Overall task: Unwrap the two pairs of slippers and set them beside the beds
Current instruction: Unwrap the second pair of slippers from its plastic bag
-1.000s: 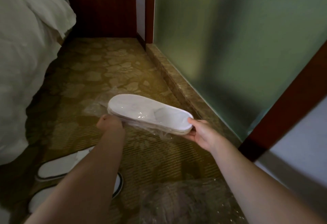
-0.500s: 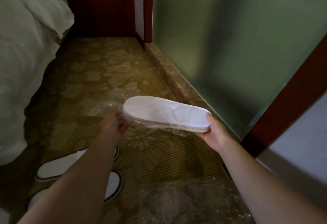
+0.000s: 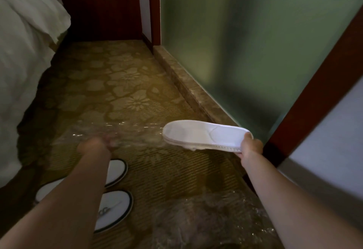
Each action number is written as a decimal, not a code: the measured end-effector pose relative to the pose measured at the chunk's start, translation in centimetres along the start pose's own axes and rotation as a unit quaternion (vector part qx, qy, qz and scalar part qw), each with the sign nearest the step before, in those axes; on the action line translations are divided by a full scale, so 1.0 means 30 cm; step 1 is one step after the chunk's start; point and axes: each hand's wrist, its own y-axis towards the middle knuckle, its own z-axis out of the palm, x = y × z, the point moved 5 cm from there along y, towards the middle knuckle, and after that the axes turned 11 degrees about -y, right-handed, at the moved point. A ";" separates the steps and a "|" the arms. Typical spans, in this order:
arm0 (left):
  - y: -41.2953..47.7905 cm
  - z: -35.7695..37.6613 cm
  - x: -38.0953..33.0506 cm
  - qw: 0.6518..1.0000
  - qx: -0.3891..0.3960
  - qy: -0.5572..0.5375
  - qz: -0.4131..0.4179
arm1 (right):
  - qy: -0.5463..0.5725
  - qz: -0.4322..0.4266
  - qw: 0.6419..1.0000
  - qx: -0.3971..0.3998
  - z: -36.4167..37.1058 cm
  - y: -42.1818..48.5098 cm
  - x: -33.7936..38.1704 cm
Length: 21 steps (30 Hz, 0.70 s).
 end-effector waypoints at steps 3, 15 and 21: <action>-0.031 -0.011 -0.012 0.983 -0.020 0.172 0.063 | -0.034 -0.010 0.999 -0.031 -0.014 -0.004 -0.002; -0.236 0.151 -0.164 0.948 0.048 0.088 0.303 | -0.035 -0.086 0.992 -0.085 0.004 -0.040 0.069; -0.491 0.419 -0.148 0.780 0.182 0.342 0.491 | 0.003 -0.106 0.990 -0.092 0.017 -0.078 0.089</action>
